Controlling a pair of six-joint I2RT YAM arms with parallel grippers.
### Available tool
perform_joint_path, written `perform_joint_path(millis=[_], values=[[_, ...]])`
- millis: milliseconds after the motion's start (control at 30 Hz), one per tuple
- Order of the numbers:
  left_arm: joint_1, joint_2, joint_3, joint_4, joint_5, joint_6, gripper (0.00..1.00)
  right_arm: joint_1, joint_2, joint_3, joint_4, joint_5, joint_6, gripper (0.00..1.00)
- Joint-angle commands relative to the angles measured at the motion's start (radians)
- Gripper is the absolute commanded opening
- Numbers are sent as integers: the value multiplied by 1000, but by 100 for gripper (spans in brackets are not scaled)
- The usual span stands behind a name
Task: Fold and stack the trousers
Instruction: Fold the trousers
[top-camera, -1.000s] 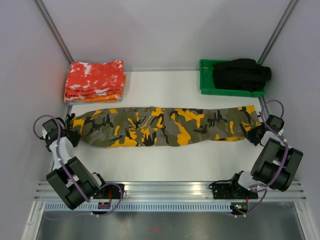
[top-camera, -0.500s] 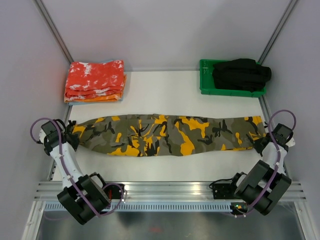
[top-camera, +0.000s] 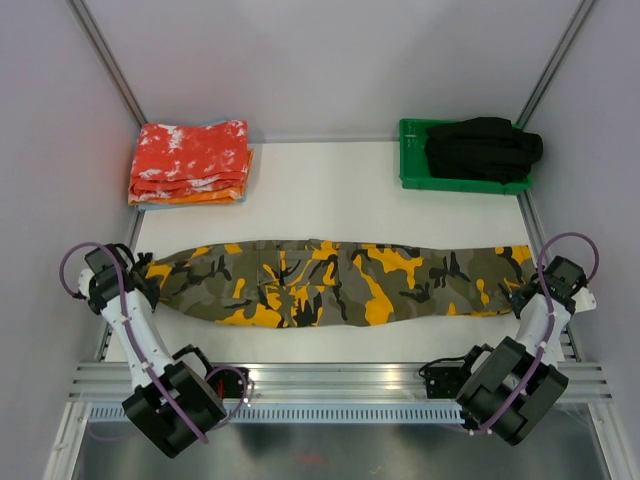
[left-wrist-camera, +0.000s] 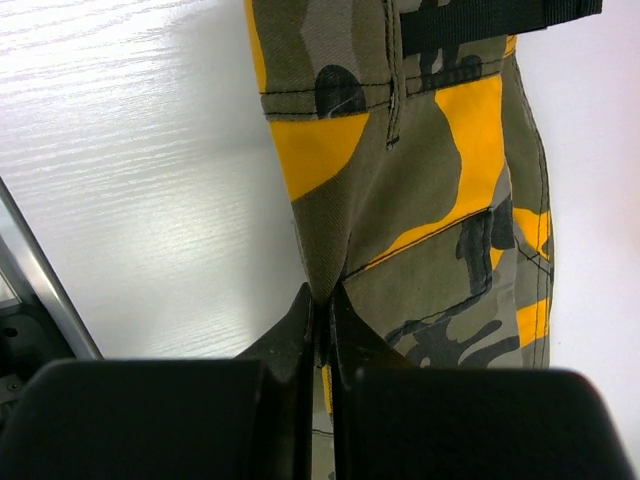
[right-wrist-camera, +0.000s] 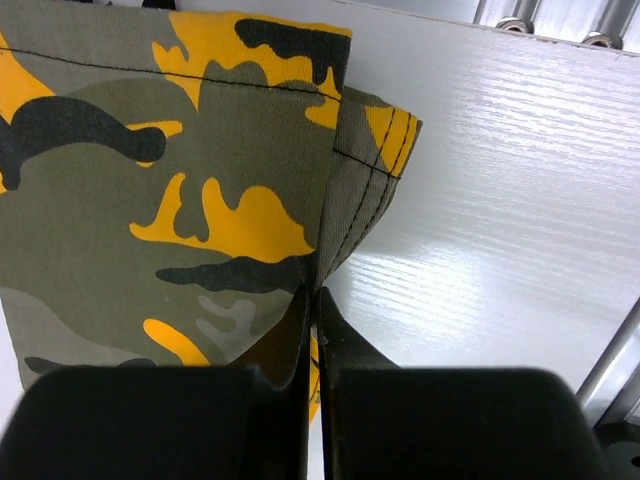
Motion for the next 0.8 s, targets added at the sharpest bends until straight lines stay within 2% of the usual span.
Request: perform_joint_path(millis=[0, 100, 133, 200, 233, 267, 333, 400, 467, 567, 633, 767], values=[[4, 9, 24, 50, 13, -6, 2, -7, -3, -2, 40, -19, -10, 2], [4, 30, 51, 88, 65, 22, 2, -9, 26, 2, 83, -105, -19, 12], [4, 38, 68, 91, 79, 32, 11, -9, 33, 7, 85, -122, -15, 25], [4, 49, 83, 88, 107, 34, 31, -9, 41, 30, 69, -171, -5, 40], [4, 46, 100, 84, 130, 34, 67, -7, 41, 41, 65, -184, 4, 54], [4, 40, 111, 82, 141, 35, 76, -6, 40, 58, 63, -203, 7, 60], [2, 40, 151, 79, 170, 45, 85, 13, 50, 70, 98, -292, 15, 72], [1, 58, 186, 76, 197, 52, 88, 37, 63, 84, 172, -405, 31, 78], [-1, 73, 241, 57, 204, 55, 89, 72, 70, 132, 190, -423, 32, 83], [-5, 84, 295, 65, 204, 58, 90, 181, 101, 252, 172, -408, -23, 86], [-9, 99, 303, 129, 231, 84, 91, 224, 121, 346, 160, -386, -48, 87], [-12, 185, 300, 198, 293, 91, 93, 278, 179, 407, 190, -374, -74, 91]])
